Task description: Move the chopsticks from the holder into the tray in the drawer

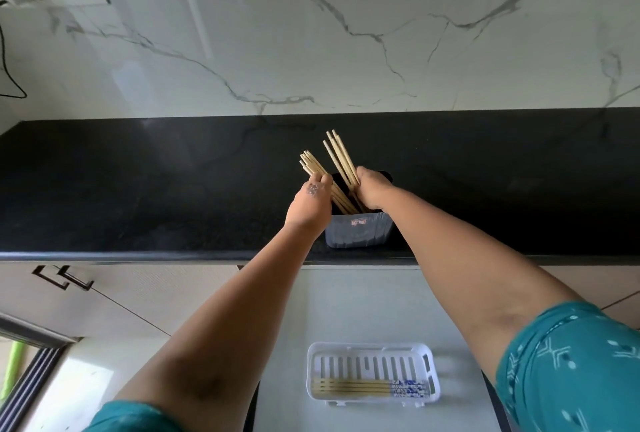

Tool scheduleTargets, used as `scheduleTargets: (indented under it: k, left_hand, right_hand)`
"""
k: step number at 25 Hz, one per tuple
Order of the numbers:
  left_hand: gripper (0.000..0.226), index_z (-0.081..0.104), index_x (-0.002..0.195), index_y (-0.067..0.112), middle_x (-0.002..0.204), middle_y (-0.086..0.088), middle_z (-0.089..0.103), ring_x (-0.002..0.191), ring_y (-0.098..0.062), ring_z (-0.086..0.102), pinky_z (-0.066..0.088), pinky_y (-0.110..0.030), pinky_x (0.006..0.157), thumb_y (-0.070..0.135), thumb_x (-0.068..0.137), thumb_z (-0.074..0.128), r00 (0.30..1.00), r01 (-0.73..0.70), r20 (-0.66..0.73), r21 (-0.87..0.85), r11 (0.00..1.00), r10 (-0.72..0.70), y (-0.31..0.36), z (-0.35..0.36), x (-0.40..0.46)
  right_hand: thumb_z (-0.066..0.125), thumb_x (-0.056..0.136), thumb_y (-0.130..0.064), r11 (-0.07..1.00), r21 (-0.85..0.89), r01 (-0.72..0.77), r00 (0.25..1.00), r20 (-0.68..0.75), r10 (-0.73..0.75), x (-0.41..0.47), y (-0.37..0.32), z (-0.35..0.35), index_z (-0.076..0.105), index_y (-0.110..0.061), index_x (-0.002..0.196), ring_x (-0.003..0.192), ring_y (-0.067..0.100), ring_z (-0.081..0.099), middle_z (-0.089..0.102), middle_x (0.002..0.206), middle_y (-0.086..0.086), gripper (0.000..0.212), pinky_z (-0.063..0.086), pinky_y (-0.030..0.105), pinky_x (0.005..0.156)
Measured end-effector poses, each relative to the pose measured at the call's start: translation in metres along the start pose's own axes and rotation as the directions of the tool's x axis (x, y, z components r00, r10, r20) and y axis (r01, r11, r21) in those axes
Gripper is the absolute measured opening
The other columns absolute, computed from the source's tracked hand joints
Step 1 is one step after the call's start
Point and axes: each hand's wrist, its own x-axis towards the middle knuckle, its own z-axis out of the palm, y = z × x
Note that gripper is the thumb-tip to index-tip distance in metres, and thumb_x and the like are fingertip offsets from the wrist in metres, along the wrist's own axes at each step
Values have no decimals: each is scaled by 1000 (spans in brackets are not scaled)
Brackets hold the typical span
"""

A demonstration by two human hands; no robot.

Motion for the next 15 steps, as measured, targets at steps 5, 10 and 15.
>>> scheduleTargets:
  k: [5,10,15]
  left_hand:
    - [30,53,120,6,119,-12,56,110,-28,53,51,-35,87,1,90,52,1000,-3,-9,12,1000,4,3,-1,0]
    - [32,57,110,7,110,-8,59,105,-22,54,47,-32,87,35,95,52,956,115,-222,-326,938,-194,35,-20,-4]
    - [35,45,114,28,117,10,54,108,-5,53,44,-27,96,55,91,45,941,-70,-280,-714,696,-192,110,-79,-16]
  right_hand:
    - [47,97,-12,997,83,7,997,-71,-1,-7,5,-7,51,-14,106,78,19,56,59,93,3,10,42,28,60]
    - [31,99,-35,733,672,-103,975,-79,209,-25,-7,-23,63,-13,91,72,18,59,64,80,4,39,43,29,63]
    - [45,98,-22,942,-77,326,785,-533,-315,-86,-37,-60,59,-11,112,80,13,67,70,97,3,23,48,13,65]
